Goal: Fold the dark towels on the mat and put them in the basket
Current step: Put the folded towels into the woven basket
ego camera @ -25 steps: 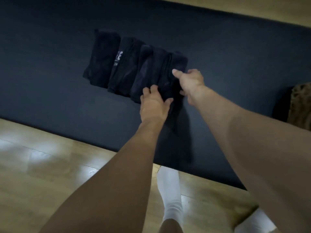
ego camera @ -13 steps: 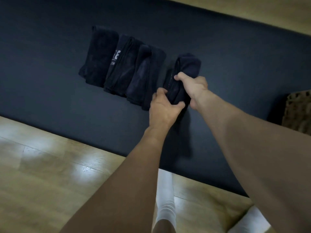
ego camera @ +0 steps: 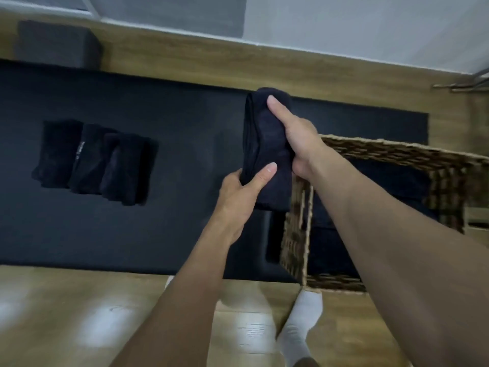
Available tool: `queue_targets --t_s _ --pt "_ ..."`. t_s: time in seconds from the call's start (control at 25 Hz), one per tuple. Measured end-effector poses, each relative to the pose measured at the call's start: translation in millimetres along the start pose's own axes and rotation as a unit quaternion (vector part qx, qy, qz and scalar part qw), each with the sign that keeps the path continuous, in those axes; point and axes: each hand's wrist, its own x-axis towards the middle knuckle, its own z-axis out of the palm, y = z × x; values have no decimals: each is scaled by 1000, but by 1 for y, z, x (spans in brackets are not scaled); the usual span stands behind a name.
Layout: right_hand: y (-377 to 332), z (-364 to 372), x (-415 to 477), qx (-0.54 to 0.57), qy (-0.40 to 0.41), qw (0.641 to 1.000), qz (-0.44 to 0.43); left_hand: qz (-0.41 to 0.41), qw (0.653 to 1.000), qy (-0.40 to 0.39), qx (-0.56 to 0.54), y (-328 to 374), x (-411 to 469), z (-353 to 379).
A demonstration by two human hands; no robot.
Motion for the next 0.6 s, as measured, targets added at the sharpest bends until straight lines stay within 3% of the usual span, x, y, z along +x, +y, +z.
queue_targets --t_s 0.24,0.44,0.6 --pt "-2 -160 -28 -14 106 994 -16 -102 993 -19 -56 -49 -22 155" --pt "52 -224 7 0 159 987 6 -197 958 96 -183 -104 3 217" --pt "84 -236 43 -33 159 987 9 -212 927 162 -264 -130 26 231"
